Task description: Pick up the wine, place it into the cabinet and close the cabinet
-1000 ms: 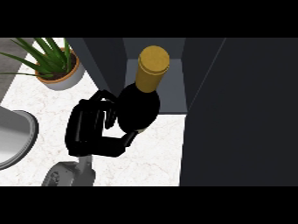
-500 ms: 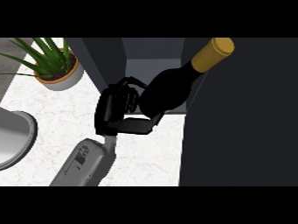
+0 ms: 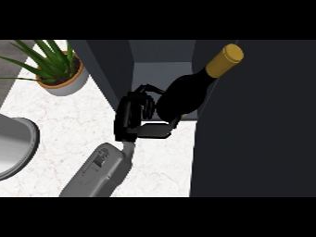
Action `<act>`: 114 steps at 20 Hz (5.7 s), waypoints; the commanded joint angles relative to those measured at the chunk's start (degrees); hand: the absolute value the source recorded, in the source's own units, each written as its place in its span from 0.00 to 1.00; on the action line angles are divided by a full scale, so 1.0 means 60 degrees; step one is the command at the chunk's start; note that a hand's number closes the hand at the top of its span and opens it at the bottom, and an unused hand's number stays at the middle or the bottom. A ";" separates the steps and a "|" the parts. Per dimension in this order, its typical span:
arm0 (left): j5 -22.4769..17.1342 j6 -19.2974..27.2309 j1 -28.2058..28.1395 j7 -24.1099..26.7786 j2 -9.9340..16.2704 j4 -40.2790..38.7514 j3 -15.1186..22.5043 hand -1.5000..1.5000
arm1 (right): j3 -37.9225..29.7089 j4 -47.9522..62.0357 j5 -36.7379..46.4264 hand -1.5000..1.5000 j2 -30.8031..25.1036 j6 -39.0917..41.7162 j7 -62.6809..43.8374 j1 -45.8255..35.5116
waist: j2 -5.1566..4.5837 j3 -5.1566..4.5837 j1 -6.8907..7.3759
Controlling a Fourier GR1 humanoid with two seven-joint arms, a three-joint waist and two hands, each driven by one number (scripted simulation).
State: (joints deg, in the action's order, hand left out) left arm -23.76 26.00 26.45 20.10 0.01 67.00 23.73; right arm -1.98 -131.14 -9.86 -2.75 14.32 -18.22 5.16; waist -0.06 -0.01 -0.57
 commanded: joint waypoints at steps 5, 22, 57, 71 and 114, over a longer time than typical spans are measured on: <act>-0.1071 -0.0073 0.0712 0.1197 -0.0002 -0.2148 0.0114 1.00 | 0.0477 -0.0792 0.0190 0.00 0.0292 -0.0027 -0.0054 0.0686 | -0.0001 -0.0001 -0.0044; -0.3857 -0.2118 0.1605 0.3591 -0.0002 -0.5613 0.0229 1.00 | 0.0148 -0.0135 0.0052 0.00 0.0032 -0.0326 -0.0681 -0.0489 | -0.0029 -0.0005 -0.0087; -0.5633 -0.2508 0.4759 0.3761 -0.0002 -0.9562 -0.0053 1.00 | 0.0247 0.0457 -0.0168 0.00 0.0105 0.0095 0.0117 -0.0304 | -0.0190 -0.0015 -0.0521; -0.5436 -0.2620 0.4874 0.5298 -0.0003 -0.9453 -0.0588 0.00 | -0.0064 0.0394 -0.0069 0.00 -0.0101 0.0316 0.0541 0.0072 | -0.0065 -0.0002 -0.0212; -0.2459 0.0914 -0.3807 0.0463 0.4561 0.7201 0.1829 0.00 | 0.1737 -0.0902 0.0220 1.00 -0.1321 0.1839 -0.1125 -0.0002 | 0.0045 -0.0002 0.0254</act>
State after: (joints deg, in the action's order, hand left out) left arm -39.21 30.28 6.29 23.01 25.48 106.98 36.44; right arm 3.76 -135.64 -8.58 -8.15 21.13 -22.92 5.63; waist 0.23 0.02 0.78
